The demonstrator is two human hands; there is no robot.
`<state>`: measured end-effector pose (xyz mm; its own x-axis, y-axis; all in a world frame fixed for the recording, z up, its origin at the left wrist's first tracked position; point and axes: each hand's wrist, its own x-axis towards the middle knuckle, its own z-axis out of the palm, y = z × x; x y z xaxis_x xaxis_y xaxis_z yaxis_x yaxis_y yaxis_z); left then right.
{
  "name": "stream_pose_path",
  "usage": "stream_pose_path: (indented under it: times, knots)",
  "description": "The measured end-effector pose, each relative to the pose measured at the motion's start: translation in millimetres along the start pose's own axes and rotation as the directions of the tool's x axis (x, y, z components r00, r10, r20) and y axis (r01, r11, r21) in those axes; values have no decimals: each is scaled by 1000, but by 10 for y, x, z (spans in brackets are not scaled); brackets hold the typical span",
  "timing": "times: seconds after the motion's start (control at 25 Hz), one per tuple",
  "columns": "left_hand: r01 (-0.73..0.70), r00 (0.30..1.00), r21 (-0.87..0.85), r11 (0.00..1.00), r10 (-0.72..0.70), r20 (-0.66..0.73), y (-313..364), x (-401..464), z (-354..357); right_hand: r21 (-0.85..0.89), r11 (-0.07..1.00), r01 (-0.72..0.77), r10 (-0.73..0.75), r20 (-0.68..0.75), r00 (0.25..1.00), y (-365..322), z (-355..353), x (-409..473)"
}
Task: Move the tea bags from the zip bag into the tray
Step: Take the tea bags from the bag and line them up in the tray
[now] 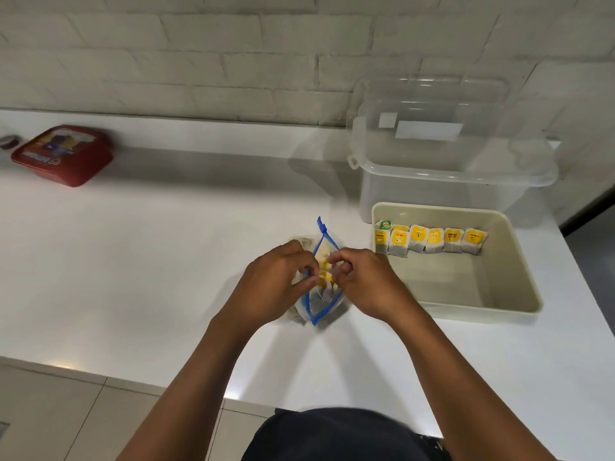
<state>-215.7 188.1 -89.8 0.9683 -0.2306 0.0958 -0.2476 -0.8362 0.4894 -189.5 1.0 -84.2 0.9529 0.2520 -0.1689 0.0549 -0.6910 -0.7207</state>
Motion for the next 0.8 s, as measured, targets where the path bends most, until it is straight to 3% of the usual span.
stream_pose_path:
  times: [0.2, 0.36, 0.48, 0.64, 0.8]
  knots:
    - [-30, 1000, -95, 995, 29, -2, 61, -16, -191, 64, 998, 28, -25, -47, 999, 18, -314, 30]
    - [37, 999, -110, 993, -37, -2, 169, 26, -200, 121, 990, 76, -82, 39, 996, 48, -384, 68]
    - [31, 997, -135, 990, -39, -60, 224, 20, -257, 146, 982, 122, -124, 9, 992, 52, -439, 62]
    - [24, 989, -148, 989, -45, -139, 337, 19, -354, 260, 957, 131, -134, -7, 991, 83, -560, 0]
    - [49, 988, -243, 969, -83, -132, 597, 132, -269, 387, 915, 116, -127, 5, 992, 238, -744, -70]
